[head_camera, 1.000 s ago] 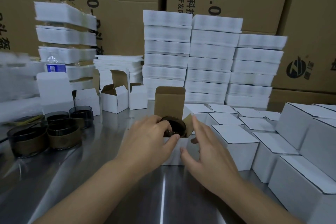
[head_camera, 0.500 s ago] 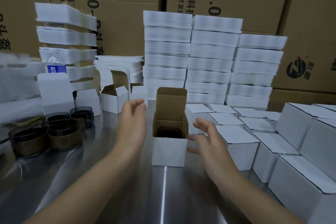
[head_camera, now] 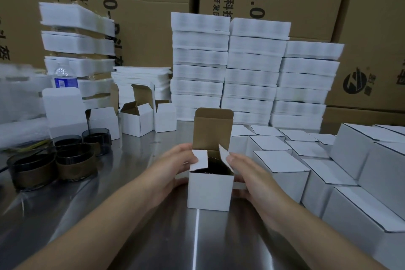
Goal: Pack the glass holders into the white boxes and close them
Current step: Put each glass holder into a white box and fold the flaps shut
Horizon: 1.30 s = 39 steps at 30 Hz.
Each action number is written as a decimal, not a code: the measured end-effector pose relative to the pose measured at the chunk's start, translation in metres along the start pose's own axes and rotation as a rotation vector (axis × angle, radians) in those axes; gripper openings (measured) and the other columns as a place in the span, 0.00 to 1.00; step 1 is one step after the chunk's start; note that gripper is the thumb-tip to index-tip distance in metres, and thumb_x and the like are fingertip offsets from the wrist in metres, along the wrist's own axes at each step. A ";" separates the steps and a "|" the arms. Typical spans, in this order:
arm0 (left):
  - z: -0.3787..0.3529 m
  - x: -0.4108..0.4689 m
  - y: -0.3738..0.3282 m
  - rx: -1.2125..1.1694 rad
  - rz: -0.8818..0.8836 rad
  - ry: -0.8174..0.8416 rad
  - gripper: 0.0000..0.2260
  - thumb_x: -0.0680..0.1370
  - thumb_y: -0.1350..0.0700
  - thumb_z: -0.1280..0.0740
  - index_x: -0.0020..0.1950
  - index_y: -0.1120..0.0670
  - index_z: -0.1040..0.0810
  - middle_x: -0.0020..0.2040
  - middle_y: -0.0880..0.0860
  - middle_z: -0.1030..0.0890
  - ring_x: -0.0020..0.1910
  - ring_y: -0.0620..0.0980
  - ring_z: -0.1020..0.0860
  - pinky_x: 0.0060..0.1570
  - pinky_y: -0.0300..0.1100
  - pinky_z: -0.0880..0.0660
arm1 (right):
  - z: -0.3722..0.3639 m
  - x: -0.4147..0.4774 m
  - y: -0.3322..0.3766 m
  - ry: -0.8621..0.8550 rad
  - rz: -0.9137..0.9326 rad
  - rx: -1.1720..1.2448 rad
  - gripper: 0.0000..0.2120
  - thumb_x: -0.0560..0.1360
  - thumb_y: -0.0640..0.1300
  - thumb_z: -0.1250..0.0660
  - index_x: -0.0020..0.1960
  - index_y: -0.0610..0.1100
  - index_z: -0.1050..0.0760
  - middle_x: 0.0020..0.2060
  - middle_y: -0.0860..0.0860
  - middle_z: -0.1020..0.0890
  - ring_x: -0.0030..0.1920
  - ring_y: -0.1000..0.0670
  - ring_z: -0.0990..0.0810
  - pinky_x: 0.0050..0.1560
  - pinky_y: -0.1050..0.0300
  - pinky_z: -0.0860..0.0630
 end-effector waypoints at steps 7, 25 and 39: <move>-0.002 0.000 -0.003 -0.014 -0.058 0.111 0.16 0.76 0.66 0.38 0.55 0.48 0.22 0.43 0.50 0.17 0.37 0.44 0.20 0.35 0.37 0.28 | 0.001 -0.001 0.010 0.071 0.110 -0.023 0.15 0.76 0.45 0.35 0.53 0.65 0.24 0.49 0.60 0.19 0.50 0.59 0.20 0.54 0.53 0.24; 0.010 0.000 -0.008 0.467 -0.221 0.391 0.20 0.58 0.44 0.23 0.48 0.39 0.21 0.62 0.41 0.24 0.61 0.44 0.24 0.57 0.40 0.25 | 0.000 -0.015 0.023 0.071 0.503 -0.618 0.17 0.62 0.66 0.36 0.46 0.59 0.27 0.58 0.71 0.29 0.60 0.67 0.32 0.60 0.61 0.33; 0.013 -0.001 -0.018 0.431 -0.314 0.340 0.20 0.61 0.44 0.23 0.52 0.44 0.19 0.52 0.47 0.17 0.51 0.44 0.19 0.45 0.34 0.25 | -0.005 -0.019 0.033 0.048 0.690 -0.719 0.17 0.70 0.64 0.37 0.59 0.69 0.30 0.57 0.72 0.26 0.60 0.66 0.28 0.59 0.72 0.35</move>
Point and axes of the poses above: each hand's wrist, its own x-axis towards the middle knuckle, its own z-axis out of the back of the hand, y = z × x, the point moved 4 cm from there along x, towards the middle knuckle
